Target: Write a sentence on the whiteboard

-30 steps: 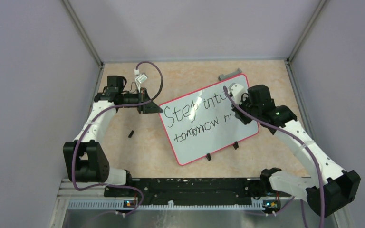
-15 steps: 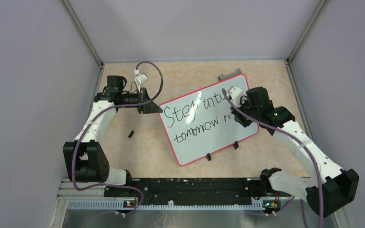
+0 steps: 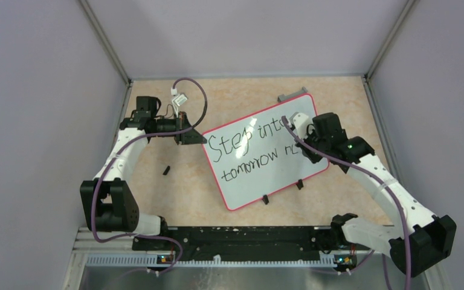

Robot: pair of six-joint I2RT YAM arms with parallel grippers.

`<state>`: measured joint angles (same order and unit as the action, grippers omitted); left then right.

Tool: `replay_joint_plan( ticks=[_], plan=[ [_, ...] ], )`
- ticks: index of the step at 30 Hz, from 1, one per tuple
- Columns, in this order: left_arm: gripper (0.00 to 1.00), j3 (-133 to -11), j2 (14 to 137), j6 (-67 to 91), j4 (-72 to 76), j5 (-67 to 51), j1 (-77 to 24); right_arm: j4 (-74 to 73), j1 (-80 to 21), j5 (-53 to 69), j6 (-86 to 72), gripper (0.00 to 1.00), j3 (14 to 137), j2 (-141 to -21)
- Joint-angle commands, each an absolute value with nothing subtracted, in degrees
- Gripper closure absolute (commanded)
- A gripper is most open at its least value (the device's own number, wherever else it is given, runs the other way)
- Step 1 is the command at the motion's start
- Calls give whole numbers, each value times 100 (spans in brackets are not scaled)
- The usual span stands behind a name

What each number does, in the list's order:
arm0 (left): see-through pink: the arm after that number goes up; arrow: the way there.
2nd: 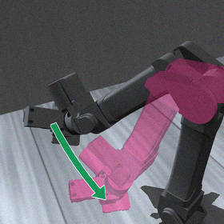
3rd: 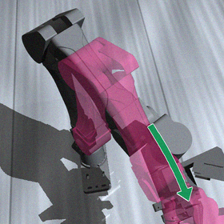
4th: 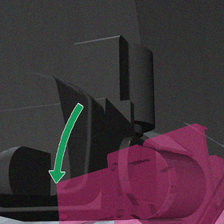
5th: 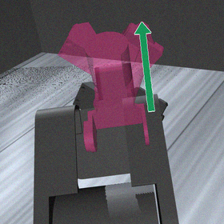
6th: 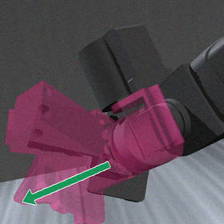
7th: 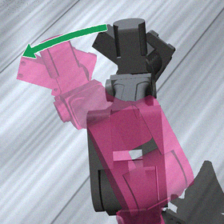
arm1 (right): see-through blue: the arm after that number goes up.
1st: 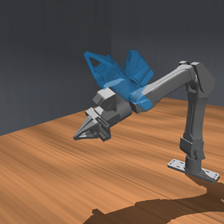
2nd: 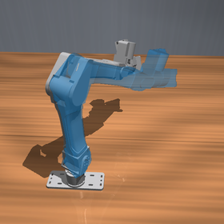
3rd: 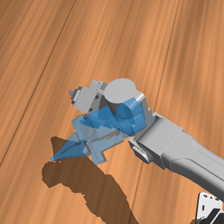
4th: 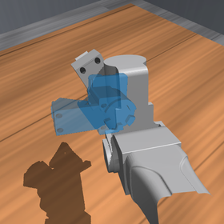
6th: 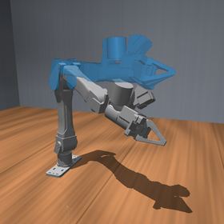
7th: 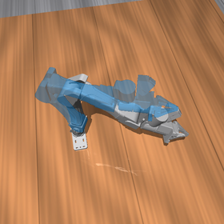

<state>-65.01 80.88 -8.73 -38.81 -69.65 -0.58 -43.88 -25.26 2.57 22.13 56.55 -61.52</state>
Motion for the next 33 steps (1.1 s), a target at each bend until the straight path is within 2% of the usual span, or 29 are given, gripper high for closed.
replay_joint_plan(
  ticks=[1, 13, 33],
  plan=[
    [100, -6442, 8135, -1176, -3850, -6788, -133, -4064, -2470, -321, 2299, 100, 5803, -6073],
    [100, -6437, 8139, -1186, -3850, -6790, -128, -3677, -2472, -168, 2101, 100, 6032, -6108],
    [100, -6462, 8140, -1177, -3858, -6802, -130, -4153, -2483, 689, 2095, 100, 6051, -6163]
  ],
)
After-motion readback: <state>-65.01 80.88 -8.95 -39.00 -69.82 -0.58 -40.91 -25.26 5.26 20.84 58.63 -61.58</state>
